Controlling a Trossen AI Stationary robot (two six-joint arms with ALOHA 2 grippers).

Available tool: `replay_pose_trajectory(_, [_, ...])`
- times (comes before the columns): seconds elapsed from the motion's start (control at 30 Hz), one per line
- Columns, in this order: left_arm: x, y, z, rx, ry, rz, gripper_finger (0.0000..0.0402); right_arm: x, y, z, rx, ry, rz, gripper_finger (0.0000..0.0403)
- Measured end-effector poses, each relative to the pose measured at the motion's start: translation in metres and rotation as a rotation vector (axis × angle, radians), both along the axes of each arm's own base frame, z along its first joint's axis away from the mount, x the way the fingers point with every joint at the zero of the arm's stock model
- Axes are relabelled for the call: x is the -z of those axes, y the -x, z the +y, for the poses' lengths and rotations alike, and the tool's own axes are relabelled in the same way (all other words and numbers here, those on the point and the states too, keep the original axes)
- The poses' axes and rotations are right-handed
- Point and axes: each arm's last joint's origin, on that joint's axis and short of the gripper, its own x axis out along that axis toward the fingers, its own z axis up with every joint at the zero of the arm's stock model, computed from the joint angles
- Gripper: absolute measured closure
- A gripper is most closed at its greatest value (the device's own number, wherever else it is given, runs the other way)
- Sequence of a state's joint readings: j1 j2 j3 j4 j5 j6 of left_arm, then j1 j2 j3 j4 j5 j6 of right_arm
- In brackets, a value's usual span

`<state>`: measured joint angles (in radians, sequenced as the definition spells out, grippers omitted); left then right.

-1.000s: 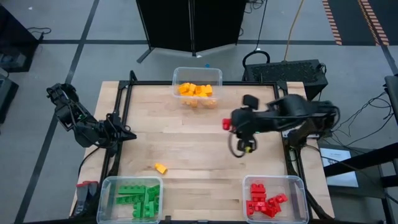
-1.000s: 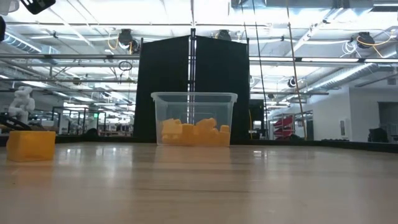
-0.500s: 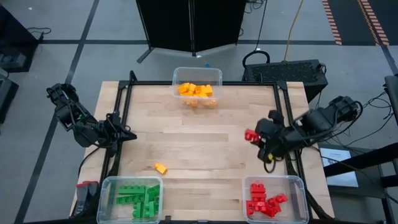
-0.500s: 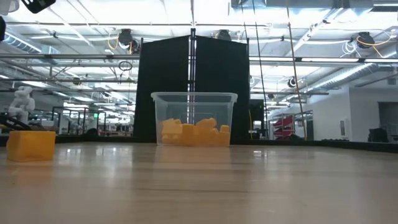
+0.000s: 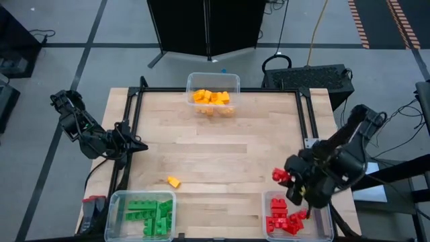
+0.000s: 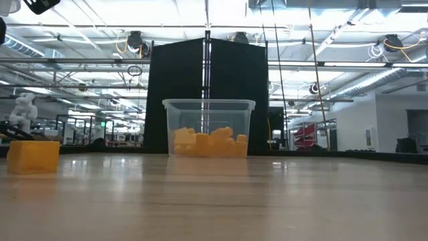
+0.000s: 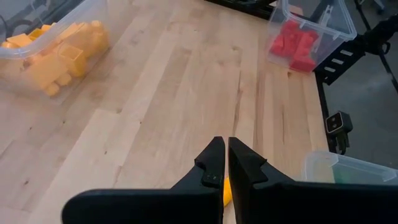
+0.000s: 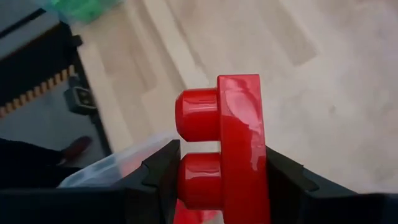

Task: Sort blocks
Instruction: Put the red game piece into the bottom right transparent bin

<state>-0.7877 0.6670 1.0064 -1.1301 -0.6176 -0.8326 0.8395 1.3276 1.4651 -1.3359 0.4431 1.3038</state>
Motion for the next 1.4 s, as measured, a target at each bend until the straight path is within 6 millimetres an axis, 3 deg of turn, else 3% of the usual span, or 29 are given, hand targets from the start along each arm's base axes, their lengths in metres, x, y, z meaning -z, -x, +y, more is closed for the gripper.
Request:
replay_pose_trajectory(0.27, [0.0, 0.0, 0.0, -0.001, 0.0, 0.0, 0.0398, 0.012, 0.02, 0.034, 0.073, -0.095, 0.035, 0.0243])
replay_pose_trajectory(0.67, [0.0, 0.0, 0.001, -0.019, -0.016, -0.012, 0.0398, 0.041, 0.03, 0.079, 0.211, -0.218, 0.194, 0.0243])
replay_pose_trajectory(0.93, [0.0, 0.0, 0.001, -0.019, -0.018, -0.011, 0.0398, 0.041, 0.026, 0.089, 0.453, -0.423, 0.179, 0.0243])
replay_pose_trajectory(1.03, [0.0, 0.0, 0.001, -0.019, -0.018, -0.011, 0.0398, 0.043, 0.021, 0.093, 0.471, -0.472, 0.223, 0.0243])
replay_pose_trajectory(1.4, [0.0, 0.0, 0.001, -0.014, -0.026, -0.009, 0.0398, 0.08, -0.015, 0.104, 0.583, -0.418, 0.371, 0.0243])
